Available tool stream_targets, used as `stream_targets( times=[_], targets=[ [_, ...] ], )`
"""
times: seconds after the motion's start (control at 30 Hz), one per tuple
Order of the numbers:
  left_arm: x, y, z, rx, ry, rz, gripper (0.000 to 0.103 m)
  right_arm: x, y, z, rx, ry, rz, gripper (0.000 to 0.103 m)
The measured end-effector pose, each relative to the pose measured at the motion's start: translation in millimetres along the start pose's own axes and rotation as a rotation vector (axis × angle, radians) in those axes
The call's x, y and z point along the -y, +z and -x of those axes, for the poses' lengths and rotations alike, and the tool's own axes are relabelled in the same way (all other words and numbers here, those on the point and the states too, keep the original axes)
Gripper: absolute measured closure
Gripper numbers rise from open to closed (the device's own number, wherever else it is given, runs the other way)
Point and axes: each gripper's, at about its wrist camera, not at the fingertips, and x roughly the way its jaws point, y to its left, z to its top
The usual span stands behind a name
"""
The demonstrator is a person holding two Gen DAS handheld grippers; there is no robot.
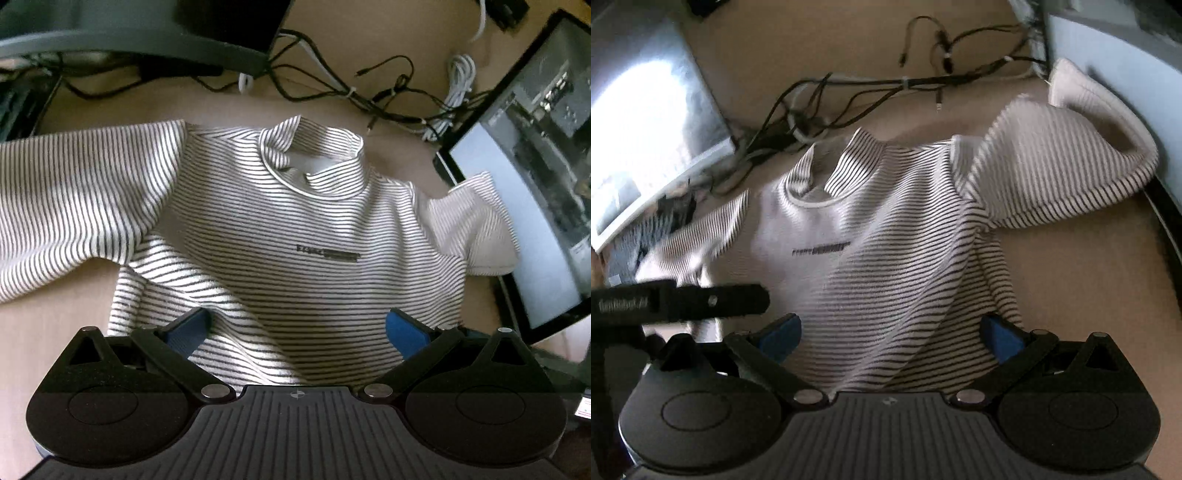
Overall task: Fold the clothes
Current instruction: 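Lower both open tools onto the shirt body below the collar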
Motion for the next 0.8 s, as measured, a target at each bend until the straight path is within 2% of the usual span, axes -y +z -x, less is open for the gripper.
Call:
stream_targets(
  times=[0.07, 0.17, 0.27, 0.37, 0.47, 0.63, 0.8],
  targets=[
    [-1, -3, 2, 0.02, 0.021, -0.005, 0.0, 1, 1, 2, 0.019, -0.017, -0.016, 0.0],
    [-7, -6, 6, 0.046, 0.096, -0.049, 0.0, -1, 4, 5, 0.057, -0.094, 0.009, 0.0],
    [-12, -10, 10, 0.067, 0.154, -0.086, 0.0, 1, 5, -2, 0.03, -0.161, 0.03, 0.0],
    [-15, -12, 12, 0.068, 0.178, -0.099, 0.0, -6, 3, -8, 0.012, -0.147, 0.056, 0.0],
    [-19, -12, 14, 0.069, 0.208, -0.099, 0.0, -25, 4, -15, 0.0, -0.089, 0.126, 0.0],
    [-30, -10, 17, 0.069, 0.234, -0.077, 0.0, -43, -1, -23, 0.018, -0.108, 0.219, 0.0],
    [-36, -12, 24, 0.059, 0.219, -0.051, 0.0, -38, 0, -17, -0.004, -0.102, 0.266, 0.0]
  ],
)
